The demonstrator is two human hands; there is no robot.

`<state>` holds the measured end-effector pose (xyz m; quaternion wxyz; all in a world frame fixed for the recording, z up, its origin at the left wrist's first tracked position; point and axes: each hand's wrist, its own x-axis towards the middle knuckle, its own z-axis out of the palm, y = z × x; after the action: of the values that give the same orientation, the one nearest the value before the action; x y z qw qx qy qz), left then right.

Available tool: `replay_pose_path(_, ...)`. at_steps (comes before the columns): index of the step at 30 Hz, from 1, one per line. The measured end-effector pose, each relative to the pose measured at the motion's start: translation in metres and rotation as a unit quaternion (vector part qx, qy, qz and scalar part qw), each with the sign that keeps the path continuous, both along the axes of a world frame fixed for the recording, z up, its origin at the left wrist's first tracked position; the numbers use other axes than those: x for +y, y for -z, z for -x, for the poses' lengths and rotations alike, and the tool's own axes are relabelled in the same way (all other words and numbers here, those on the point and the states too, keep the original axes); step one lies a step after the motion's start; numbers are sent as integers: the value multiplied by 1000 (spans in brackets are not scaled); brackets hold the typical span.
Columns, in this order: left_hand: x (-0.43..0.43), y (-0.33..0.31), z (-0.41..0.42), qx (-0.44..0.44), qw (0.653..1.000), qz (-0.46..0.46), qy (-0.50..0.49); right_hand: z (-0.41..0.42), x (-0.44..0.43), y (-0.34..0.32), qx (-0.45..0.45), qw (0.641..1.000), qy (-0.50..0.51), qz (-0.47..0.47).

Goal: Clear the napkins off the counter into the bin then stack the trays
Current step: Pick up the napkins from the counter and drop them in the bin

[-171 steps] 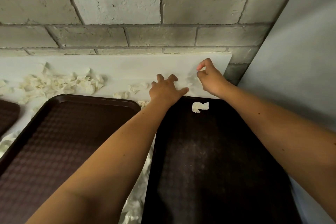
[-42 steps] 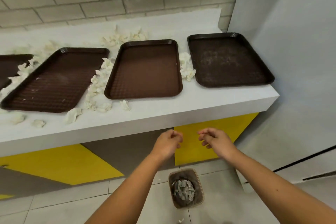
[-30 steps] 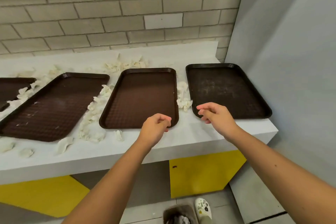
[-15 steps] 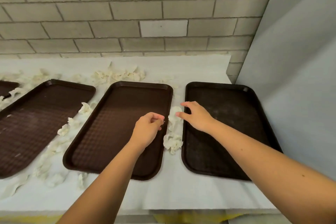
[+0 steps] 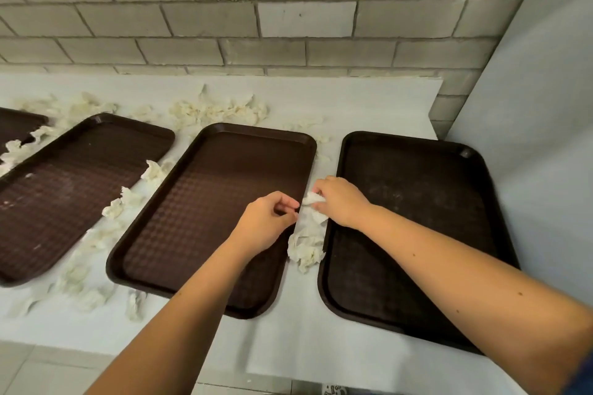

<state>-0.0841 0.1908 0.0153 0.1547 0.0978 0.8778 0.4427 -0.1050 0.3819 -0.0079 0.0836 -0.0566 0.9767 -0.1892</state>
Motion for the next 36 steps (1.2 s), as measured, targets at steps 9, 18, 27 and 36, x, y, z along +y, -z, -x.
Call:
replay_pose_path(9, 4, 3, -10, 33, 964, 124, 235, -9, 12, -3, 4, 981, 103, 164)
replay_pose_path(18, 21, 8, -11, 161, 889, 315, 291, -23, 8, -11, -16, 947, 156, 280)
replay_pose_path(27, 13, 25, -20, 269, 868, 305, 284, -24, 3, -17, 52, 923, 204, 321)
replay_pose_path(36, 8, 9, -19, 242, 905, 264, 229, -28, 0, -20, 12, 877, 265, 400)
